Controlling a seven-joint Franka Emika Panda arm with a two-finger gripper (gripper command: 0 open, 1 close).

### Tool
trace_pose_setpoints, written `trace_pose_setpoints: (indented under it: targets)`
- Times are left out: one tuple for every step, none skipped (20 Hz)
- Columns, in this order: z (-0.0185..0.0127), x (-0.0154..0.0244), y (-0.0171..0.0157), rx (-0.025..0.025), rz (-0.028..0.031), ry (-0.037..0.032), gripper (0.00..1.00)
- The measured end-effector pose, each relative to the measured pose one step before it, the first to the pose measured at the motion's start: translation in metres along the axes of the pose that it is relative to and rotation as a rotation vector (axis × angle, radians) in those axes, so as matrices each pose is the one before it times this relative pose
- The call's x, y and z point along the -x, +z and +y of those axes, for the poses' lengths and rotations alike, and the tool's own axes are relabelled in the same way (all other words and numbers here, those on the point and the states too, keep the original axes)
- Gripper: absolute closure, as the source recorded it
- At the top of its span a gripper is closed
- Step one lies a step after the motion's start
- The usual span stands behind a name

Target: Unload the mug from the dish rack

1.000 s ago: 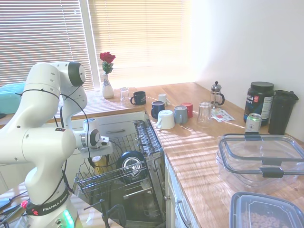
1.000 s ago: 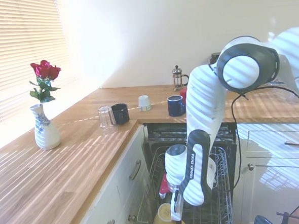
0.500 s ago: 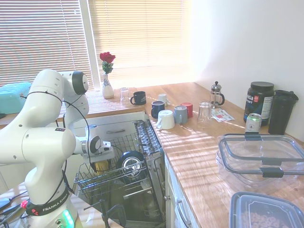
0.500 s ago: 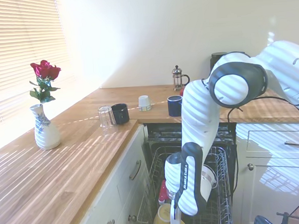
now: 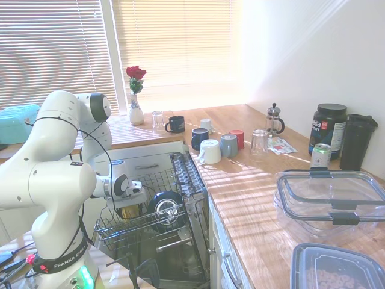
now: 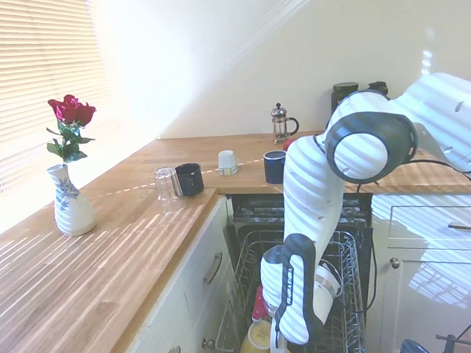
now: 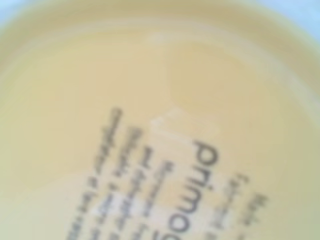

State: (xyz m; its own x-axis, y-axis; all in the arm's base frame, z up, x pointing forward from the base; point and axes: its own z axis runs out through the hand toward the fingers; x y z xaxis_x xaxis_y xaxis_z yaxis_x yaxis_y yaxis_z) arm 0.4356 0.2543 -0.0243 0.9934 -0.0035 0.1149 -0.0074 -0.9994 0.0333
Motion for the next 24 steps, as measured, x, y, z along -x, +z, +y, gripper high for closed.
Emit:
trace_pose_setpoints:
  targets:
    - [-0.00077, 0.00000, -0.00049, 0.00297, 0.00342, -0.00132, 1.00]
    - [-0.00129, 0.00066, -0.00032, 0.00065, 0.00132, 0.00122, 1.00]
    - [-0.00026, -0.00002, -0.00022, 0.00070, 0.00129, 0.00100, 1.00]
    - [-0.00041, 0.00015, -0.00013, -0.00048, 0.00075, 0.00005, 1.00]
    - [-0.00051, 0.00011, -0.00022, -0.00066, 0.00102, -0.00049, 1.00]
    - [-0.00065, -0.00012, -0.00054, -0.00098, 0.00197, -0.00037, 1.00]
    - [-0.00046, -0.00066, -0.00088, -0.00018, 0.00317, -0.00041, 1.00]
    - [0.00051, -0.00127, -0.00048, 0.00182, 0.00327, 0.00200, 1.00]
    - [0.00190, -0.00050, 0.00075, 0.00375, 0.00034, 0.00328, 1.00]
    - [0.00034, 0.00018, 0.00041, 0.00055, -0.00049, 0.00170, 1.00]
    - [0.00007, -0.00013, -0.00007, -0.00026, 0.00052, 0.00149, 1.00]
    - [0.00014, -0.00004, -0.00001, -0.00016, 0.00021, 0.00241, 1.00]
    - [-0.00005, -0.00007, -0.00011, -0.00055, 0.00105, 0.00170, 1.00]
    - [-0.00030, 0.00048, 0.00000, 0.00011, -0.00027, -0.00060, 1.00]
    - [-0.00087, 0.00129, -0.00006, 0.00040, -0.00101, -0.00194, 1.00]
    - [-0.00036, 0.00126, -0.00001, 0.00084, -0.00106, -0.00031, 1.00]
    - [0.00017, 0.00009, -0.00028, 0.00015, -0.00003, 0.00134, 1.00]
    - [-0.00004, -0.00015, -0.00071, -0.00032, -0.00011, 0.00058, 1.00]
    - [-0.00011, 0.00014, -0.00080, 0.00002, -0.00131, -0.00049, 1.00]
    - [-0.00009, -0.00007, -0.00048, 0.00038, -0.00140, -0.00021, 1.00]
    - [0.00000, -0.00009, -0.00039, 0.00003, -0.00059, 0.00059, 1.00]
    - [-0.00013, -0.00031, -0.00057, 0.00029, -0.00164, 0.00142, 1.00]
    - [-0.00013, -0.00047, -0.00087, 0.00032, -0.00208, 0.00273, 1.00]
    - [-0.00009, -0.00038, -0.00078, 0.00003, -0.00136, 0.00262, 1.00]
